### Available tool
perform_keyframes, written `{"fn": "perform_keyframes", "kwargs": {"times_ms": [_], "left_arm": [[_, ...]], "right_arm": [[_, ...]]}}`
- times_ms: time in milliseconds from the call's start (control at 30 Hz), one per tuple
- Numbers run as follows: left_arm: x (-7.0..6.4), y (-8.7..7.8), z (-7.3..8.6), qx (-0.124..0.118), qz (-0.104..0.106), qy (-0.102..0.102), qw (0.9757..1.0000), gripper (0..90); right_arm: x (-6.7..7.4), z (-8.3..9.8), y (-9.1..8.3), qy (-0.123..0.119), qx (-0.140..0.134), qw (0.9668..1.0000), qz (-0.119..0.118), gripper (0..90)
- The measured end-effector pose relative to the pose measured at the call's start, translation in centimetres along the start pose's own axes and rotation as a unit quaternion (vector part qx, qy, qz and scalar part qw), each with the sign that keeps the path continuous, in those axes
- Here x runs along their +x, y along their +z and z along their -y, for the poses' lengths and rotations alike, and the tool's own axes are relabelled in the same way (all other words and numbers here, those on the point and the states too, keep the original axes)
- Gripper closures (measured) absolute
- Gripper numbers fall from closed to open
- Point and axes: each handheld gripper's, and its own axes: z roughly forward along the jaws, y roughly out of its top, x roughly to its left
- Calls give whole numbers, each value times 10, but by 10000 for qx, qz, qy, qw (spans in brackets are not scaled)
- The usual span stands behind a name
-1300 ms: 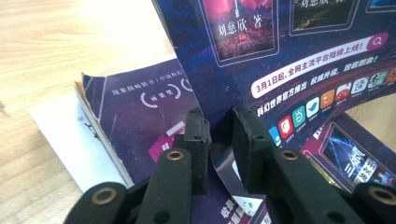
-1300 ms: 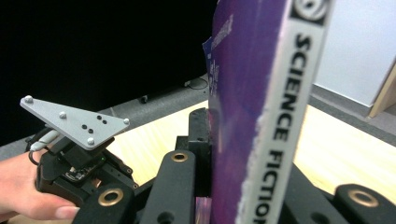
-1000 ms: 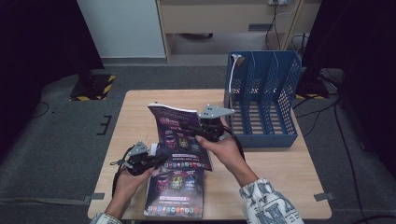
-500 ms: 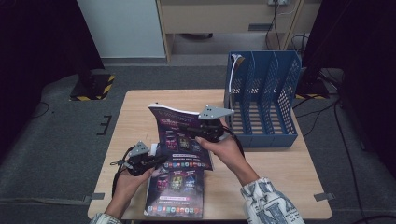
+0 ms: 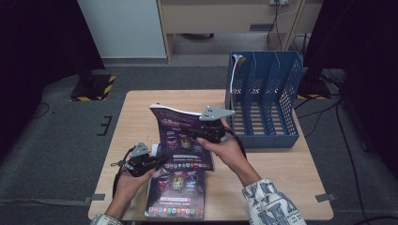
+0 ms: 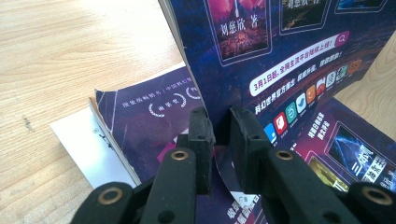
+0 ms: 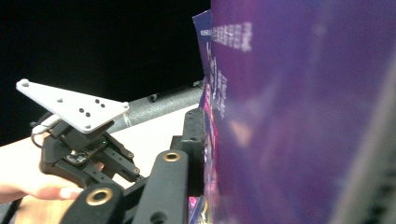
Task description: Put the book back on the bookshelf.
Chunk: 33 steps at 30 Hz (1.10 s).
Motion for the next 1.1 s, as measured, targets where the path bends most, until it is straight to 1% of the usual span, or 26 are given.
{"fn": "perform_keyframes", "kwargs": {"times_ms": [67, 233, 267, 400, 500, 533, 567, 600, 667, 700, 800, 867, 967, 1033, 1100], "left_arm": [[0, 0, 0, -2, 2, 4, 10000, 787], [0, 0, 0, -15, 7, -7, 10000, 785], [0, 0, 0, -22, 1, -9, 10000, 783], [1, 0, 1, -60, -12, 0, 10000, 761], [1, 0, 2, -120, -62, 18, 9999, 735], [1, 0, 2, -148, -133, 18, 9998, 704], [2, 0, 3, -154, -250, -14, 9996, 644], [3, -1, 3, -179, -314, -76, 9993, 577], [7, -1, 4, -243, -409, -253, 9986, 458], [9, -2, 5, -237, -482, -291, 9981, 406], [14, -2, 6, -210, -596, -440, 9970, 285], [15, -2, 7, -188, -659, -477, 9965, 239], [18, -3, 7, -193, -668, -554, 9960, 194], [19, -3, 7, -177, -678, -570, 9959, 171], [20, -3, 8, -135, -732, -636, 9952, 138]], "right_arm": [[0, 0, -1, 19, -13, 10000, 1, 820], [0, 0, -1, 47, -29, 9999, 100, 826], [0, 0, -1, 47, -16, 9999, 149, 826], [1, -1, -3, 58, -28, 9997, 233, 828], [2, -2, -4, 61, -37, 9997, 245, 828], [2, -3, -5, 75, -38, 9997, 238, 828], [1, -3, -6, 78, -50, 9997, 237, 828], [0, -3, -7, 105, -72, 9996, 256, 828], [-1, -5, -9, 143, -148, 9995, 253, 828], [-2, -6, -10, 137, -167, 9993, 289, 828], [-3, -10, -14, 118, -247, 9991, 327, 828], [-5, -13, -17, 115, -299, 9988, 363, 828], [-6, -15, -22, 107, -362, 9985, 399, 828], [-6, -16, -23, 96, -373, 9984, 410, 828], [-6, -17, -27, 45, -361, 9983, 452, 828]]}}
